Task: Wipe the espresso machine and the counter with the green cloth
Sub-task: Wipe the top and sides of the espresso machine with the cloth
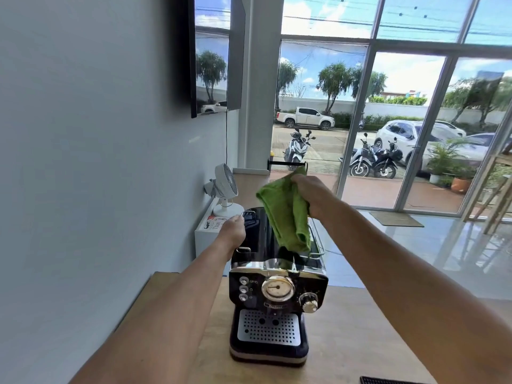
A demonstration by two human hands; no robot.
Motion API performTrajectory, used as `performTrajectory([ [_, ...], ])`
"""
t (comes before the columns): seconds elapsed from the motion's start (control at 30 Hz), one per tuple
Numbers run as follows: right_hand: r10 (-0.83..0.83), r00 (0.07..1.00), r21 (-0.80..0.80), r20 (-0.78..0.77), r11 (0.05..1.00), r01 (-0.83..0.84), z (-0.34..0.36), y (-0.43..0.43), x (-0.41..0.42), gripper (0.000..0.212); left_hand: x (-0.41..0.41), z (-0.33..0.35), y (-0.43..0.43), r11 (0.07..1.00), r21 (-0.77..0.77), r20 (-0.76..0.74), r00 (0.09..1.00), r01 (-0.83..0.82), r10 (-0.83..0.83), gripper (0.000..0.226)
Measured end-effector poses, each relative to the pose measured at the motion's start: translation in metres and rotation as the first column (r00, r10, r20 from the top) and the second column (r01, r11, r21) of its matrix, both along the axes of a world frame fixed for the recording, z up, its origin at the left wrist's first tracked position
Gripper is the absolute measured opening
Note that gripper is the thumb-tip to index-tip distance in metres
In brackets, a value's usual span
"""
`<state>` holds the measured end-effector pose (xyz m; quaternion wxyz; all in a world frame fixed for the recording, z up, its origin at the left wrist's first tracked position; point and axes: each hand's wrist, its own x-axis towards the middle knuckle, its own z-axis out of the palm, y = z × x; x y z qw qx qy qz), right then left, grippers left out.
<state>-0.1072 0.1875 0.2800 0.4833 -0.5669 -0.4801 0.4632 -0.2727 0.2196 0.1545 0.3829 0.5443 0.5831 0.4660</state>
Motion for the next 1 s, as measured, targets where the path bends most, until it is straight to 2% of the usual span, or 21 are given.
performTrajectory([
  [0.07, -0.031, 0.985, 0.035, 0.171, 0.999, 0.025, -0.011, 0.023, -0.01, 0.032, -0.001, -0.003, 0.004, 1.0, 0.005, 0.023, 1.0, 0.001, -0.001, 0.032],
  [0.13, 0.049, 0.913, 0.051, 0.404, 0.996, -0.076, -0.025, 0.032, -0.021, 0.06, -0.002, -0.005, 0.006, 1.0, 0.006, 0.047, 0.999, 0.013, -0.013, 0.028],
  [0.17, 0.137, 0.824, 0.012, 0.55, 0.985, -0.172, -0.034, 0.034, -0.026, 0.069, -0.003, -0.005, 0.008, 1.0, 0.01, 0.039, 0.999, 0.022, -0.022, 0.028],
  [0.23, 0.289, 0.524, -0.128, 0.801, 0.938, -0.321, -0.054, 0.039, -0.032, 0.073, -0.003, -0.006, 0.01, 0.999, 0.022, 0.042, 0.999, 0.027, -0.028, 0.028],
  [0.27, 0.29, 0.385, -0.159, 0.877, 0.928, -0.336, -0.064, 0.042, -0.033, 0.075, -0.003, -0.006, 0.01, 0.999, 0.033, 0.04, 0.999, 0.03, -0.031, 0.027],
  [0.3, 0.263, 0.293, -0.161, 0.919, 0.93, -0.33, -0.072, 0.045, -0.032, 0.074, -0.002, -0.005, 0.009, 0.999, 0.047, 0.033, 0.999, 0.029, -0.03, 0.027],
  [0.33, 0.241, 0.248, -0.153, 0.938, 0.933, -0.327, -0.076, 0.045, -0.031, 0.072, -0.001, -0.005, 0.008, 0.998, 0.055, 0.022, 0.999, 0.033, -0.034, 0.029],
  [0.4, 0.225, 0.213, -0.135, 0.951, 0.92, -0.369, -0.079, 0.042, -0.027, 0.062, -0.001, -0.003, 0.008, 0.998, 0.048, 0.001, 0.999, 0.033, -0.033, 0.037],
  [0.5, 0.232, 0.17, -0.127, 0.958, 0.871, -0.474, -0.079, 0.019, -0.025, 0.054, -0.003, -0.004, 0.009, 0.999, 0.021, -0.018, 0.999, 0.036, -0.036, 0.037],
  [0.6, 0.232, 0.164, -0.113, 0.959, 0.84, -0.531, -0.08, -0.015, -0.025, 0.051, -0.003, -0.003, 0.006, 0.999, -0.013, -0.006, 0.999, 0.048, -0.048, 0.038],
  [0.7, 0.218, 0.174, -0.085, 0.96, 0.822, -0.563, -0.082, -0.051, -0.023, 0.053, -0.003, 0.002, 0.001, 0.998, -0.029, -0.007, 0.999, 0.047, -0.047, 0.041],
  [0.8, 0.199, 0.178, -0.064, 0.964, 0.819, -0.57, -0.088, -0.085, -0.019, 0.064, -0.001, 0.005, -0.004, 0.998, -0.039, -0.039, 0.998, 0.056, -0.058, 0.044],
  [0.9, 0.126, 0.216, 0.026, 0.968, 0.81, -0.586, -0.098, -0.102, -0.012, 0.06, -0.002, 0.005, -0.006, 0.998, -0.035, -0.054, 0.998, 0.043, -0.045, 0.044],
  [1.0, 0.141, 0.331, 0.107, 0.933, 0.77, -0.629, -0.101, -0.118, -0.009, 0.054, -0.002, 0.004, -0.005, 0.998, -0.019, -0.061, 0.996, 0.059, -0.06, 0.034],
])
